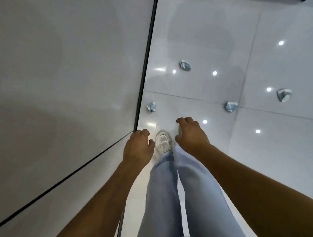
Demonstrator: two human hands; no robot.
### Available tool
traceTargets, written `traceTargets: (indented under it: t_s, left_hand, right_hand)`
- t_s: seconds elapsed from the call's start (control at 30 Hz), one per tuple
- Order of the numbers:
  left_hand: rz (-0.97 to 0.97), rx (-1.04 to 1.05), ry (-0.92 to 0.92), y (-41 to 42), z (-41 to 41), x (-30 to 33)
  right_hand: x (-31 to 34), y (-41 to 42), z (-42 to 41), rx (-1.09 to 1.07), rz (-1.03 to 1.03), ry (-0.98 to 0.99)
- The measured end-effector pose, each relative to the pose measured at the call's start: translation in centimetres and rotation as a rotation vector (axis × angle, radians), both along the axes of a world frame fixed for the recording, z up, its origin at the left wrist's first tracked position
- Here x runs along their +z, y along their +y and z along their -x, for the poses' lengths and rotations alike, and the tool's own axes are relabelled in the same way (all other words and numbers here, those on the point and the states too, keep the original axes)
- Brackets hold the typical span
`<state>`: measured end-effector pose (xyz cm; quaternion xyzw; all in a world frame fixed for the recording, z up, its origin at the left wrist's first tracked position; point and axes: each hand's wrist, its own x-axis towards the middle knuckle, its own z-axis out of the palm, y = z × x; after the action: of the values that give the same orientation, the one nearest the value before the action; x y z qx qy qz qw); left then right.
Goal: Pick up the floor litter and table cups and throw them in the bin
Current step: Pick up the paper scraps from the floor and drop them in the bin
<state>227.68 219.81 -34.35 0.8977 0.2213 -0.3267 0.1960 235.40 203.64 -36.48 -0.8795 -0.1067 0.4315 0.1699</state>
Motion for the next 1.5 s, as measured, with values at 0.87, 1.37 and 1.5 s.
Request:
traceTargets:
  t_s: [0.87,1.37,1.5]
  left_hand:
    - [0.038,0.180,0.056,4.8,1.1,-43.2]
    - [0.278,-0.034,0.135,-2.7,-9.5,-28.2]
    - [0.314,-0.154,0.137,-4.3,-13.2,-22.3]
  right_hand:
    - [-50.9,13.9,-4.2,0.527,-0.180,-0.269]
    - [-29.6,0.7,-6.1,0.287,-0.154,-0.076]
    - [-22.4,-0.6,-7.4,0.259,-0.144,-0.079]
